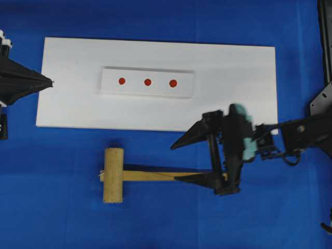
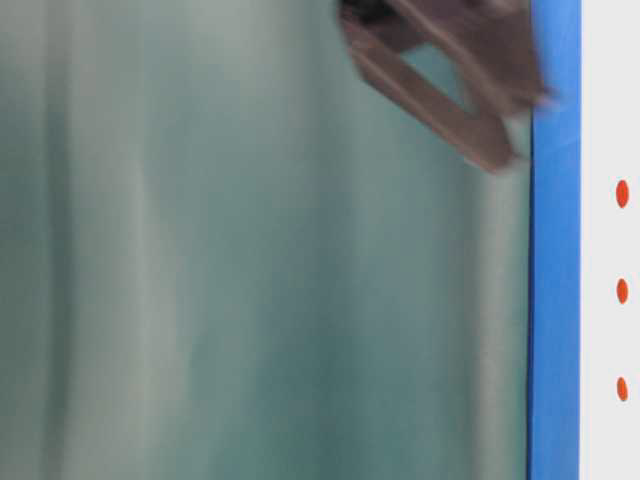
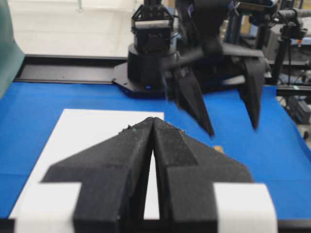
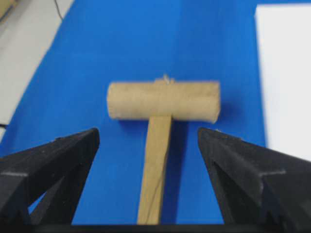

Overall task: Hit the mark with a hammer.
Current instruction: 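Move the right gripper over the wooden mallet's handle, then close the right gripper on the mallet handle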

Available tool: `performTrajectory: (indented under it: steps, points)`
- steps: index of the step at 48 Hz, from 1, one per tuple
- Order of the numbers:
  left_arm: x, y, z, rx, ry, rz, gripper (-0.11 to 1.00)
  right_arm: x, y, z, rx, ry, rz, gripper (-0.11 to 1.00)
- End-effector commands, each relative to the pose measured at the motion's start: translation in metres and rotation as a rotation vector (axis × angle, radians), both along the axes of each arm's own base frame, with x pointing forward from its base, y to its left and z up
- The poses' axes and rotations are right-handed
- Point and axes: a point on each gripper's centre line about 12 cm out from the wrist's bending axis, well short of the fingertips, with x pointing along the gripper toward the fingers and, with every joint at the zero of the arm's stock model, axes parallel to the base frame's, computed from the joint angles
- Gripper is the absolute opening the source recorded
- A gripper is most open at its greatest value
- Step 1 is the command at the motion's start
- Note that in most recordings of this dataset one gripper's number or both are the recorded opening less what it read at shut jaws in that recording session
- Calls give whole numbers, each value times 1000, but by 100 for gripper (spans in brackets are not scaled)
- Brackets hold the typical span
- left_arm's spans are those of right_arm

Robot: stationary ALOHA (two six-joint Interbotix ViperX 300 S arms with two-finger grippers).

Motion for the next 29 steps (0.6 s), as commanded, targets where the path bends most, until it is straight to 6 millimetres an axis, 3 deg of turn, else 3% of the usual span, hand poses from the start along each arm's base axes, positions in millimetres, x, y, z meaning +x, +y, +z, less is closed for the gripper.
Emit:
performTrajectory:
  steps: [1, 17, 29]
  points:
    - [1, 0, 4, -5, -11, 2, 0, 13, 9, -6, 25, -4, -19, 90]
    - [1, 0, -1, -6, 2, 2, 0, 41, 23, -64, 18, 129, -64, 90]
    - [1, 1, -2, -5, 5, 3, 0, 49, 32, -88, 6, 199, -47, 90]
